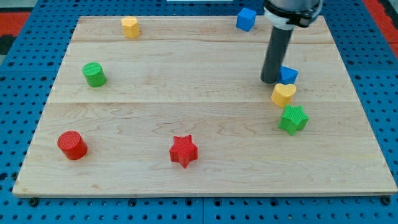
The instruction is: Push the blue cube above the blue triangle
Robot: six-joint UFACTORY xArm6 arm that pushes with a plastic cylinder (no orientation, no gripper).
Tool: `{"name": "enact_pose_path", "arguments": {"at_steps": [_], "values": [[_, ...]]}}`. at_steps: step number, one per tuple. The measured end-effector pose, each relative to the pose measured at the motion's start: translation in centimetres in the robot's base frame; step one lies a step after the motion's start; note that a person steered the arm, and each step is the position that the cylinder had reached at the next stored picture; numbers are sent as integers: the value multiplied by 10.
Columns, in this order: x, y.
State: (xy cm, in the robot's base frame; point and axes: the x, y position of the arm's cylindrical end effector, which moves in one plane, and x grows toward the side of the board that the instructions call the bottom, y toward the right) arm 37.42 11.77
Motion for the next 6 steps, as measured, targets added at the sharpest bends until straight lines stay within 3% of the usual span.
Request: {"name": "enact_pose_path", "arguments": {"at_steps": [3,4,6], "values": [[-119,-100],[-167,-101],[-181,-59]]}}
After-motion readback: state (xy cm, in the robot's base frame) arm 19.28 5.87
